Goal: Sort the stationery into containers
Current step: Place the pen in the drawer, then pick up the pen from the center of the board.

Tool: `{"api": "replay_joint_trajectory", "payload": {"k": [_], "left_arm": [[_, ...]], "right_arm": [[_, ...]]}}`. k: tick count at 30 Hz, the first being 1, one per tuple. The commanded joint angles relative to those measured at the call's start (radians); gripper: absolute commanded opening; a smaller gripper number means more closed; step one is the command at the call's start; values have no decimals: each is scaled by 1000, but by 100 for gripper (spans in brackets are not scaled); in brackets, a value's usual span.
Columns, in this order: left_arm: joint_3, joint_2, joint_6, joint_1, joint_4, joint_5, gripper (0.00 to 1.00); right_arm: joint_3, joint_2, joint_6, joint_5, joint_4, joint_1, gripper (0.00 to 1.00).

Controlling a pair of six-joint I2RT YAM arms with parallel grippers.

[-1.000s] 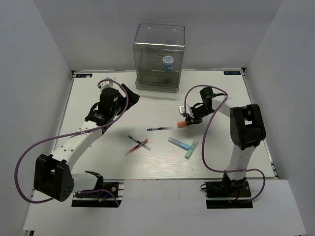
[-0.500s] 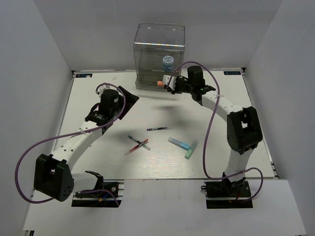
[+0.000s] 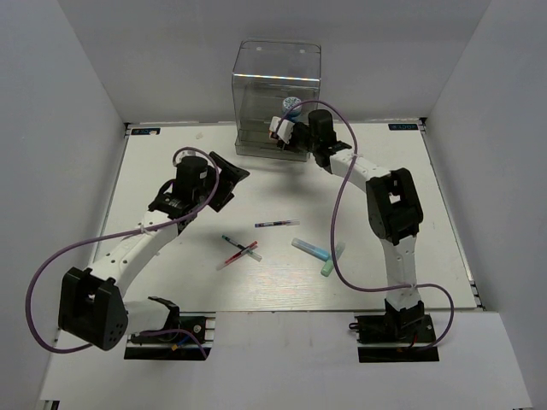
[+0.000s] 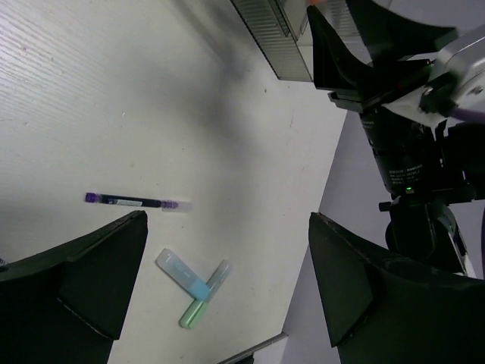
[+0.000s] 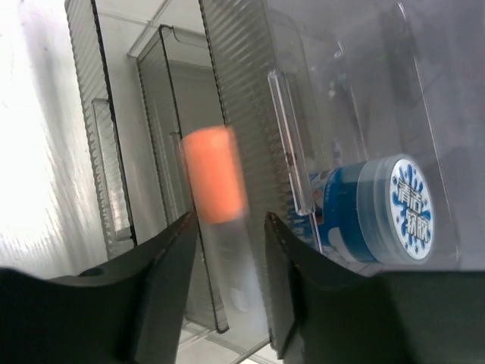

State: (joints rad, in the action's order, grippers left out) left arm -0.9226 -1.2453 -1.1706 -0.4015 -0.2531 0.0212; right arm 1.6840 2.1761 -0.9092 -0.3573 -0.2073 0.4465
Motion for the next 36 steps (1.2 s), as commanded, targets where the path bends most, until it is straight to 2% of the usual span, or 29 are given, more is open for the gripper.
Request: {"api": "replay_joint_trajectory", "payload": {"k": [1, 3, 6, 7, 8, 9, 11, 12, 13, 14, 15, 16, 19, 20, 21, 22, 23, 24, 25, 26, 29, 36], "left_arm": [[-27, -19, 25, -13, -3, 57, 96], [-36, -31, 81, -22, 21, 66, 96], [-47, -52, 147, -40, 86, 92, 95], [-64, -62, 211, -40, 100, 104, 93], [-74, -71, 250, -49, 126, 130, 92], [-96, -81, 296, -49, 144, 147, 83], [-133, -134, 443, -60, 169, 215, 74], [-169, -156, 497, -72, 169, 242, 66], [-186, -183, 605, -72, 181, 325, 62], [-202, -236, 662, -83, 205, 374, 55], [-223, -261, 721, -97, 221, 423, 43], [-232, -285, 830, -97, 232, 532, 39], [-280, -377, 978, -144, 201, 627, 33], [-316, -399, 1073, -157, 171, 628, 33], [-332, -439, 1116, -186, 116, 628, 35], [-344, -456, 1156, -200, 95, 628, 38], [-357, -470, 1237, -215, 80, 628, 41], [-357, -483, 1281, -249, 51, 628, 45], [-369, -511, 1317, -267, 35, 628, 53], [-386, -525, 1394, -286, 22, 628, 55], [-430, -591, 1501, -356, -34, 618, 60], [-507, -695, 1693, -468, -164, 550, 63]], "right_arm": [[42, -28, 29, 8, -15, 1, 52], [14, -50, 67, -19, -20, 0, 56], [-12, -99, 122, -34, -14, -5, 58], [-20, -107, 138, -35, -4, -5, 58], [-29, -142, 151, -38, -1, -9, 58], [-35, -156, 186, -52, 2, -12, 58], [-81, -233, 269, -87, 31, -35, 48], [-101, -260, 300, -189, 42, -46, 40], [-197, -284, 312, -236, 43, -80, 19], [-237, -374, 308, -362, 42, -94, 9], [-274, -406, 290, -484, 42, -104, 2], [-408, -468, 247, -521, 46, -144, 0], [-530, -571, 176, -624, 135, -184, 0], [-546, -585, 161, -628, 245, -218, 0], [-591, -625, 138, -628, 275, -227, 3], [-612, -631, 129, -628, 298, -239, 13], [-633, -677, 127, -629, 324, -271, 34], [-703, -694, 119, -628, 328, -282, 43], [-727, -714, 122, -623, 315, -291, 56], [-754, -729, 133, -621, 296, -316, 60], [-843, -815, 153, -614, 281, -348, 62], [-941, -884, 168, -638, 279, -420, 62]]}}
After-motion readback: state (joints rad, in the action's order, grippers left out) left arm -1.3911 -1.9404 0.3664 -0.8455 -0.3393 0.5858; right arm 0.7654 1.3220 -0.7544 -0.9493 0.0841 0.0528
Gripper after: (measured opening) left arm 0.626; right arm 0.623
